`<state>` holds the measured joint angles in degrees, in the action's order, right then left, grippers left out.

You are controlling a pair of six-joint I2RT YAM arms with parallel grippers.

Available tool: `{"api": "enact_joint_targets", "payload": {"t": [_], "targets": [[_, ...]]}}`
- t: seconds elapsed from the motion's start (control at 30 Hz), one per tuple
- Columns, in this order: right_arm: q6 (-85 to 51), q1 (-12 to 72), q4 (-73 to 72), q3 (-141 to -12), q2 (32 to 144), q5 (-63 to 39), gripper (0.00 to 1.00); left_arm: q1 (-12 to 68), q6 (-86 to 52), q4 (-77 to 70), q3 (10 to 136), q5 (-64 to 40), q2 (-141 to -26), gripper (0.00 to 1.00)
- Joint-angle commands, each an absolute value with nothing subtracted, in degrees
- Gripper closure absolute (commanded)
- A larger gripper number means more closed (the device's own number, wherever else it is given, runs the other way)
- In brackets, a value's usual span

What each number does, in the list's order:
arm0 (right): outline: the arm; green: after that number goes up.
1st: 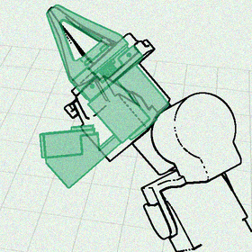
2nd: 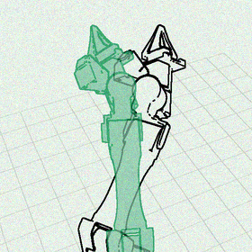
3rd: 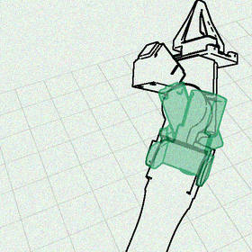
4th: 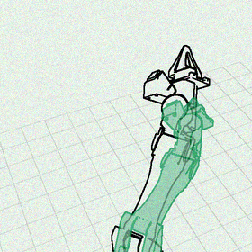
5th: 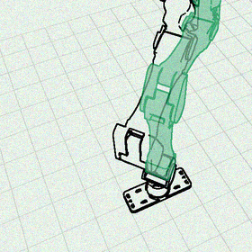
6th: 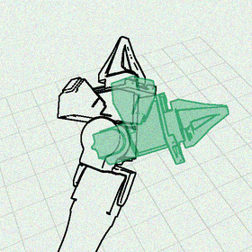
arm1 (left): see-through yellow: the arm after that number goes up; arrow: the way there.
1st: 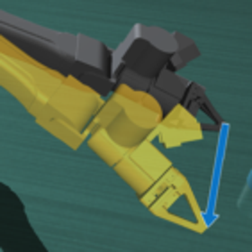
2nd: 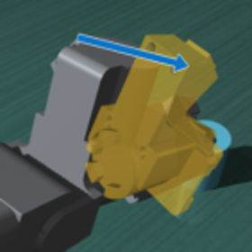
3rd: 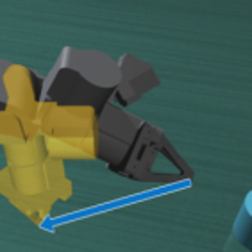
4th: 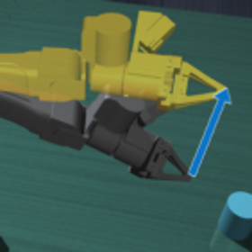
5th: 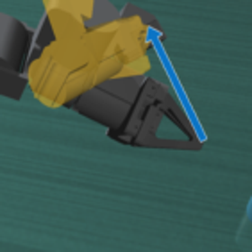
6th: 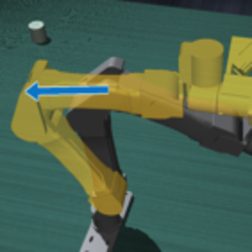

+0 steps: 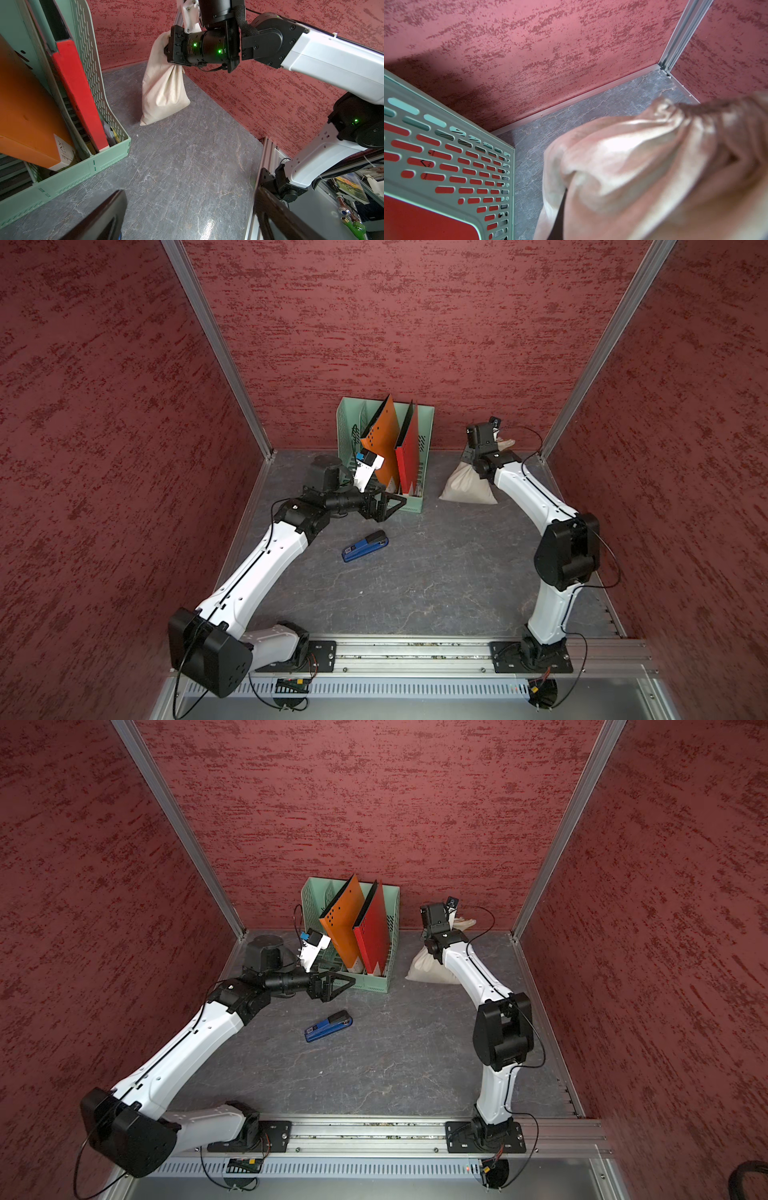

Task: Close the soil bag
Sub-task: Place the soil bag at the center of the board.

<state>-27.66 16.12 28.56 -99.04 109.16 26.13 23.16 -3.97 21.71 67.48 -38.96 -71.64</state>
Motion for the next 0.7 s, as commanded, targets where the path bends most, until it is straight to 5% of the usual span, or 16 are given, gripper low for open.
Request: {"api": "enact_joint_targets", "payload": {"t": [0.0,0.67], "targets": [[-28.4,15.5,24.4,-99.1,108.9,26.3,1.0,23.5,-3.2,19.8,67.5,-40.4,-72.7,0.0],[-28.5,15.1,24.3,-98.9,111.1,25.8,1.0,25.1,-3.0,19.4,69.2,-41.6,-75.7,0.0]]}}
